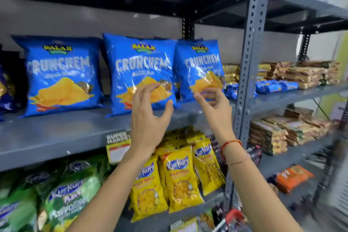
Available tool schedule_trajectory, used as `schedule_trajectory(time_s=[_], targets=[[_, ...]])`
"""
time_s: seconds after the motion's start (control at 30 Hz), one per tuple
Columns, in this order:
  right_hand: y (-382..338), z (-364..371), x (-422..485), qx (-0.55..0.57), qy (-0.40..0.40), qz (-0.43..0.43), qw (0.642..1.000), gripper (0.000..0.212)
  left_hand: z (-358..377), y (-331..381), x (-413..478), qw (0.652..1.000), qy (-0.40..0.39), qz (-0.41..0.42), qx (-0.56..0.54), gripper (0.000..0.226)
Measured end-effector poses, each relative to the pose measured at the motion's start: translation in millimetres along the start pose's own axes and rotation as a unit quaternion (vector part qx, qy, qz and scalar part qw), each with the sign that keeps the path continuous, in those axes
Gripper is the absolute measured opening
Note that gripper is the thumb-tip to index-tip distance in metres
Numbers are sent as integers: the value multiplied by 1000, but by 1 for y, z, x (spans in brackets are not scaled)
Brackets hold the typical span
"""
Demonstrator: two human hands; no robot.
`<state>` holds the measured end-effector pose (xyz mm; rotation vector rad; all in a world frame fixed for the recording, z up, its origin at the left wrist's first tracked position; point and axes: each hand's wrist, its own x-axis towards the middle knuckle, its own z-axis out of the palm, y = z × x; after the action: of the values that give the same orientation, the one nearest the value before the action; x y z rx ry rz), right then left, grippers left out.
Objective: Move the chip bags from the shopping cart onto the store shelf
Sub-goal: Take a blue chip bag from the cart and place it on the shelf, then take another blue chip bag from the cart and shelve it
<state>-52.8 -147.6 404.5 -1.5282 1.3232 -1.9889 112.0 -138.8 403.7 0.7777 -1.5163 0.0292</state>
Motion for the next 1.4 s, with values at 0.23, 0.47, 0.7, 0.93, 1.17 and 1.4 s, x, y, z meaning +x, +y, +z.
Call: schedule_trajectory(time_s=[0.23, 0.47, 0.7, 0.93, 1.17, 1.4], targets=[[92, -99, -111, -78, 81, 138, 984, 23, 81, 10, -134, 976, -183, -60, -101, 26], [210, -210, -250, -201, 145, 365, 897, 22, 152, -8, -290, 860, -463, -195, -92, 30], [280, -294, -412, -234, 205, 604, 734, 47, 186, -10, -435, 632, -726, -267, -40, 52], [325, -329, -520, -135, 242, 738, 615, 42, 218, -25, -542, 477, -827, -296, 11, 65], [380, -326, -547, -72, 278, 743, 604, 41, 246, -24, -625, 444, -797, -409, 23, 83], [408, -322, -566, -25, 337, 707, 621, 35, 245, -46, -675, 388, -762, -518, -2, 78]])
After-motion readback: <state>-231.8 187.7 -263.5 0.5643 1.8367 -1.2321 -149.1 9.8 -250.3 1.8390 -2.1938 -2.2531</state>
